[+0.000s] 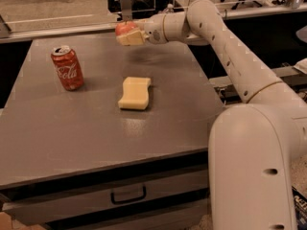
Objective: Move apple near coke can
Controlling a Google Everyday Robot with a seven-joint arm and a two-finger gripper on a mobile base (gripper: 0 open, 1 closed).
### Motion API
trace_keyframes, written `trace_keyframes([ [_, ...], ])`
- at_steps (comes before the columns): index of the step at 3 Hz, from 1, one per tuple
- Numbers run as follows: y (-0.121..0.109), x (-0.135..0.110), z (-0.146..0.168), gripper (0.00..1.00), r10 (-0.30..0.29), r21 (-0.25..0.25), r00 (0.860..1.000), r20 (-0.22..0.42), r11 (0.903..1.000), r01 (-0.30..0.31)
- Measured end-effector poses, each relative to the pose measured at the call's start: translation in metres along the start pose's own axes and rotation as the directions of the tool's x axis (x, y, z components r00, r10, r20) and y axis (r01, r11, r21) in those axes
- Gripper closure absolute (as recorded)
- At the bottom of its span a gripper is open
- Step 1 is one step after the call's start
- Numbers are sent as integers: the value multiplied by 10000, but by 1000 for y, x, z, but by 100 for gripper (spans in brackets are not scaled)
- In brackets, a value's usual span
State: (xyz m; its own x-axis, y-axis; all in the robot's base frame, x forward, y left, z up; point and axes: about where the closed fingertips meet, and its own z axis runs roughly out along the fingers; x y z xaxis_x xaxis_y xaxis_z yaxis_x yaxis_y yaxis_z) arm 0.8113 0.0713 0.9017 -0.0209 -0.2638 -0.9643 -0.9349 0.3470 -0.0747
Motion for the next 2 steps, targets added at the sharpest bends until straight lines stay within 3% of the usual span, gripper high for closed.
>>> trace_keyframes([
  [1,27,-12,-13,100,-92,-1423,9989,455,9897,156],
  [2,52,-7,-17,100,-98,-2374,9998,190,9713,140],
])
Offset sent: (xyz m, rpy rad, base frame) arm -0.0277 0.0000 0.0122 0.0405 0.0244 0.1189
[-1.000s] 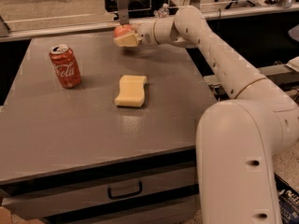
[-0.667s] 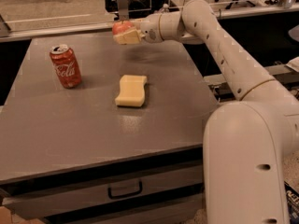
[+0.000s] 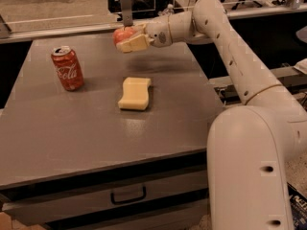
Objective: Move apple near coke can
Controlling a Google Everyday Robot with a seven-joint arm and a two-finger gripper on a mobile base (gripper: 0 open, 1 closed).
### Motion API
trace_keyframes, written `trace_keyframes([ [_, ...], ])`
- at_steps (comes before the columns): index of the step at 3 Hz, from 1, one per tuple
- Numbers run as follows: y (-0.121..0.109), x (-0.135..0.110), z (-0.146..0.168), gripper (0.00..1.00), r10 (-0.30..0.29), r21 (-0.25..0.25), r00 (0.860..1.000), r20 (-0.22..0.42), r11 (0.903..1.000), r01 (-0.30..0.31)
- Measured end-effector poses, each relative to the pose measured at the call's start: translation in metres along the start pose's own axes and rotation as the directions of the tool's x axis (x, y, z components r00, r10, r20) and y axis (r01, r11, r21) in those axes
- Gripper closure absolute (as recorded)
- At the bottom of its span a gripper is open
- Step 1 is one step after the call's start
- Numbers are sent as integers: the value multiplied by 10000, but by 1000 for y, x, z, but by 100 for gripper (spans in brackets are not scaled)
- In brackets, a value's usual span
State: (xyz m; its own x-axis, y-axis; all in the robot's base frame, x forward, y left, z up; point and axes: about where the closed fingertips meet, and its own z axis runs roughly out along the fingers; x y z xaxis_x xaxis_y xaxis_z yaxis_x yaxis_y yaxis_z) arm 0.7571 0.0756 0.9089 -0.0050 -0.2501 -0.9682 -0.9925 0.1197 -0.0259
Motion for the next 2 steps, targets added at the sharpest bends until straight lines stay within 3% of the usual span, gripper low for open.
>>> trace_keyframes([
  [1,15,-8,17,100,-102,-459,9999,-3,9989,101],
  [2,44,-26,44,100,-359,-790,9993,131,9962,368],
])
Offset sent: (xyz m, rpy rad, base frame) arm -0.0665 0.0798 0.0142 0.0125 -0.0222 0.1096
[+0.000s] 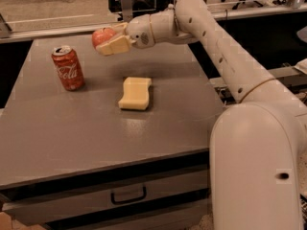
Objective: Move apple near coke can
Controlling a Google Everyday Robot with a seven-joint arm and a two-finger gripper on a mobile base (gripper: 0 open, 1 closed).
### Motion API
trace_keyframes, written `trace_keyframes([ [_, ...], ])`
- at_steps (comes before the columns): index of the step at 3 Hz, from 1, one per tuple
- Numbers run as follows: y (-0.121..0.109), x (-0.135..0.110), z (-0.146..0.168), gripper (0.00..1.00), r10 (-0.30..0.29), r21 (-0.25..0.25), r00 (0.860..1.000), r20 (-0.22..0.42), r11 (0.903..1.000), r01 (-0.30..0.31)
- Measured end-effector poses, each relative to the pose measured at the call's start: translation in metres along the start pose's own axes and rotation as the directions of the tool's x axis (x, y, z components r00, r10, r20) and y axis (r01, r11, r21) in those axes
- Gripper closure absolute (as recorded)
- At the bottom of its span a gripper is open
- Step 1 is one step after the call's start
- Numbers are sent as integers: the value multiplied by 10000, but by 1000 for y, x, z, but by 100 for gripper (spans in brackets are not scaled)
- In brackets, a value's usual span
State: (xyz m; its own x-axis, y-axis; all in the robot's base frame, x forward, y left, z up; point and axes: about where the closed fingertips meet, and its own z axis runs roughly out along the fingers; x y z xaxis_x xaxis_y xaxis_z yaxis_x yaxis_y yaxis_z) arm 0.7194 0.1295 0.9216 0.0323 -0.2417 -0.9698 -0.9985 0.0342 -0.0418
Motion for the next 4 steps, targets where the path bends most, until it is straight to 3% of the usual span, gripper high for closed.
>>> trace_keyframes([
  [1,22,4,20,100,6,338,9996,-293,9994,4],
  [3,43,26,30,97,132,746,9994,-330,9972,-107],
  [4,51,33,33,75,71,636,9998,-207,9980,-58],
])
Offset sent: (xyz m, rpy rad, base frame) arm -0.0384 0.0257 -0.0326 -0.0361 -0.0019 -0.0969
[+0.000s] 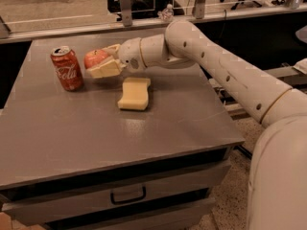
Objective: Move apple near coke can
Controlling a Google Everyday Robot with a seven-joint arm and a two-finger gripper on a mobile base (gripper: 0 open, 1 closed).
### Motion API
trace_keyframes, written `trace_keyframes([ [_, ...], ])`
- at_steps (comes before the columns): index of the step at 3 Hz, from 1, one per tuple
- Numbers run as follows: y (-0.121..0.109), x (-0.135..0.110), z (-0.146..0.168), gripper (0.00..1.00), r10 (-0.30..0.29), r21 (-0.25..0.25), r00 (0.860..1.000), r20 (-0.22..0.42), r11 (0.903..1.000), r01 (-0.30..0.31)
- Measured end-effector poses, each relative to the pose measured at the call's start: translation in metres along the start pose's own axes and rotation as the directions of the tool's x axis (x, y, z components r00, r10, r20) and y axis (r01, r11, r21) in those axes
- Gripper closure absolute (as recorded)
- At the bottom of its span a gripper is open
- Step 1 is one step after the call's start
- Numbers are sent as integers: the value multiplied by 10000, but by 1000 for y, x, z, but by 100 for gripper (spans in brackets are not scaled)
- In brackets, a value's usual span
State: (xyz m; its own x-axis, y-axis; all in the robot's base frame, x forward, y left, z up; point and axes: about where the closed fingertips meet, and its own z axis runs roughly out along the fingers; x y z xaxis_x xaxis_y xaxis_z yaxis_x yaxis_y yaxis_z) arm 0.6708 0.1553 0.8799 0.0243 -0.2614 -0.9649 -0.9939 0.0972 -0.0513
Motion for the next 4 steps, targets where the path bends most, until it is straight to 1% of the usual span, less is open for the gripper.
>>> trace_keyframes([
  [1,13,7,11,43,-122,-582,9996,266,9982,138],
  [2,20,11,17,20,-138,-962,9993,350,9952,172],
  [3,25,14,20,0,-225,-1176,9992,327,9927,262],
  [4,26,14,19,0,-384,-1230,9990,241,9916,411],
])
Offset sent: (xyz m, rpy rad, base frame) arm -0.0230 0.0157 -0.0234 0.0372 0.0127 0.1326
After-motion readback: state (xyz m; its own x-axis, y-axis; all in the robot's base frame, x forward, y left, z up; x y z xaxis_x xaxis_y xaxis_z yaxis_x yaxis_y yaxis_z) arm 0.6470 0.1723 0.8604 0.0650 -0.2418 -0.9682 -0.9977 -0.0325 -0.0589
